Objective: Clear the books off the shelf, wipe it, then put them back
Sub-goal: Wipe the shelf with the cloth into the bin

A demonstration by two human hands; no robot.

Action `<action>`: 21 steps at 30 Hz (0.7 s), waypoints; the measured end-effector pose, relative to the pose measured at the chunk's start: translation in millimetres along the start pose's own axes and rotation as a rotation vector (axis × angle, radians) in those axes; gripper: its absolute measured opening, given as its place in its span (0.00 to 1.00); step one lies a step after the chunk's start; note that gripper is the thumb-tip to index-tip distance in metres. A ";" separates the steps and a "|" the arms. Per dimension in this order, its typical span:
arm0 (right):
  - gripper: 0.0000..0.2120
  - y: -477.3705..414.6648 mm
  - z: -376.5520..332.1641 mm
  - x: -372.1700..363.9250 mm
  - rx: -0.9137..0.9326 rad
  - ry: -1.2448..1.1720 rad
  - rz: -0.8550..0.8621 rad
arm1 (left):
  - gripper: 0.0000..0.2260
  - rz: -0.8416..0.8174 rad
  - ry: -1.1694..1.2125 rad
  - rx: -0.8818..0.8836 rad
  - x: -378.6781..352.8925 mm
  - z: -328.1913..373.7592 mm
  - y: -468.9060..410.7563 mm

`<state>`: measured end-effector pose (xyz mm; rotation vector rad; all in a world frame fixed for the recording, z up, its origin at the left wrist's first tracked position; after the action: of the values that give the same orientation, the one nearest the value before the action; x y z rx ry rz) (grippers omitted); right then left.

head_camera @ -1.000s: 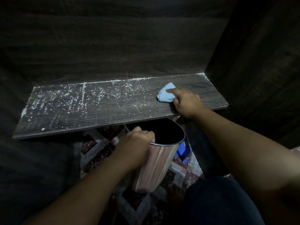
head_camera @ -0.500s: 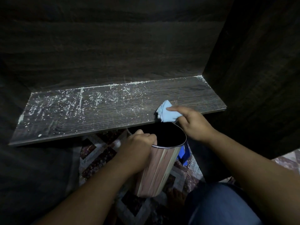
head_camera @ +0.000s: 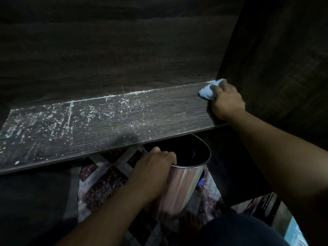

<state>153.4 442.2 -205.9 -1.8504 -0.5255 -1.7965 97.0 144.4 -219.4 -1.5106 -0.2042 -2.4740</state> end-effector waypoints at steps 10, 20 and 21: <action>0.24 49.7 -55.2 0.4 0.215 -0.323 0.006 | 0.13 0.042 -0.011 -0.015 -8.7 2.9 -12.0; 0.24 -6.7 -20.4 34.5 0.040 -0.325 0.304 | 0.11 0.055 -0.044 -0.036 -14.8 8.7 -18.0; 0.25 -17.2 -16.9 32.8 0.042 -0.254 0.299 | 0.11 0.052 -0.046 -0.039 -15.2 8.3 -18.0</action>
<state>131.3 443.5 -171.7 -2.0188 -0.3500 -1.3578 106.0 165.6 -229.1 -1.5695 -0.1235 -2.4186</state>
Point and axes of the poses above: each hand's wrist, its own y-axis away from the middle knuckle, its own x-axis out of the back of the hand, z = x × y, the point moved 3 cm from there along -y, towards the middle knuckle, and after that the axes turned 5 degrees about y, right-handed, at the moved point
